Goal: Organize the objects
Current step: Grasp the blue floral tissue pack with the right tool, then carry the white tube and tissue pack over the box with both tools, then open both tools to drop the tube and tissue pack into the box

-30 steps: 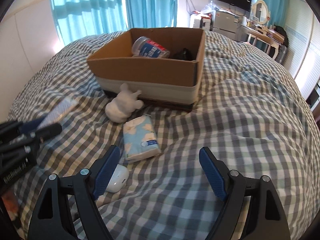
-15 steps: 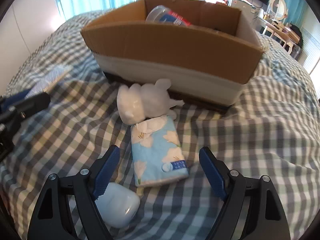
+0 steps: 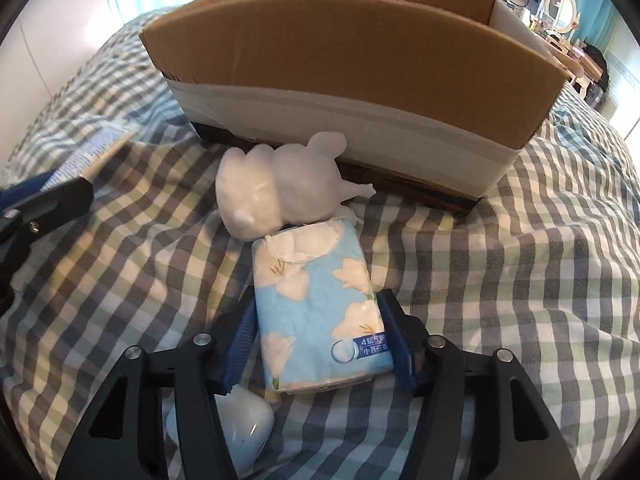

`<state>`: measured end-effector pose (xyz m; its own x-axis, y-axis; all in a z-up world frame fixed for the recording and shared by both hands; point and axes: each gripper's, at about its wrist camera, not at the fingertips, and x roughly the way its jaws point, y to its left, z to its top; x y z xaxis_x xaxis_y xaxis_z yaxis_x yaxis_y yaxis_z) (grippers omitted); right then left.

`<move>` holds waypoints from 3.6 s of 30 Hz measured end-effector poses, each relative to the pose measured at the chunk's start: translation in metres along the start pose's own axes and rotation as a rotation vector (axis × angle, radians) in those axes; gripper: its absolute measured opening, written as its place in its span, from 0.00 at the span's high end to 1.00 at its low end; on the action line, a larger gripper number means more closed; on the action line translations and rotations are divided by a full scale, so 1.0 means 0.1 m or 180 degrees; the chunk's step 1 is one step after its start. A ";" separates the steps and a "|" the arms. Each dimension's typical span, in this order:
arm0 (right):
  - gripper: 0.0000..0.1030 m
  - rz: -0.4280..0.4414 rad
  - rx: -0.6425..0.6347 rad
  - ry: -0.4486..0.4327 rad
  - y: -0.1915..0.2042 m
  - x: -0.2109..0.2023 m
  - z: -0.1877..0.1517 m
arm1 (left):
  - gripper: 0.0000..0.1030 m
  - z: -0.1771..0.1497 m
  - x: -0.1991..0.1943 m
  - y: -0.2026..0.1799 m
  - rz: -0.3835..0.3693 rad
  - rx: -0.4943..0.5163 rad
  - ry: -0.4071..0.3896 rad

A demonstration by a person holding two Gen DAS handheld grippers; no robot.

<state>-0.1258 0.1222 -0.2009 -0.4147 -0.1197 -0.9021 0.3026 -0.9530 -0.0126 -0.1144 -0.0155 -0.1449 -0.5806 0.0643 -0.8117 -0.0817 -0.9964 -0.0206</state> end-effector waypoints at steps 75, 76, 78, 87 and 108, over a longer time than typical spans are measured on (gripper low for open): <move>0.45 -0.0326 -0.0134 -0.0876 -0.64 -0.33 2.15 | 0.74 1.98 0.97 -0.36 -0.0247 0.0371 -0.0111; 0.45 -0.0317 -0.0136 -0.0854 -0.65 -0.28 2.13 | 0.74 1.96 1.01 -0.34 -0.0261 0.0366 -0.0088; 0.45 -0.0216 -0.0107 -0.0765 -0.71 -0.18 2.09 | 0.74 1.93 1.09 -0.33 -0.0318 0.0357 -0.0037; 0.44 -0.0236 -0.0168 -0.0656 -0.70 -0.08 1.90 | 0.74 1.82 1.06 -0.33 -0.0303 0.0419 -0.0051; 0.30 -0.0430 0.0034 -0.1505 -0.58 -1.97 1.42 | 0.17 1.76 -0.76 -0.33 -0.0298 0.0293 -0.0684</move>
<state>-0.1838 0.1616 0.0387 -0.7946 -0.1058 -0.5979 0.2115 -0.9712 -0.1094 -0.2102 0.0221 0.0197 -0.7252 0.1760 -0.6657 -0.2108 -0.9771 -0.0286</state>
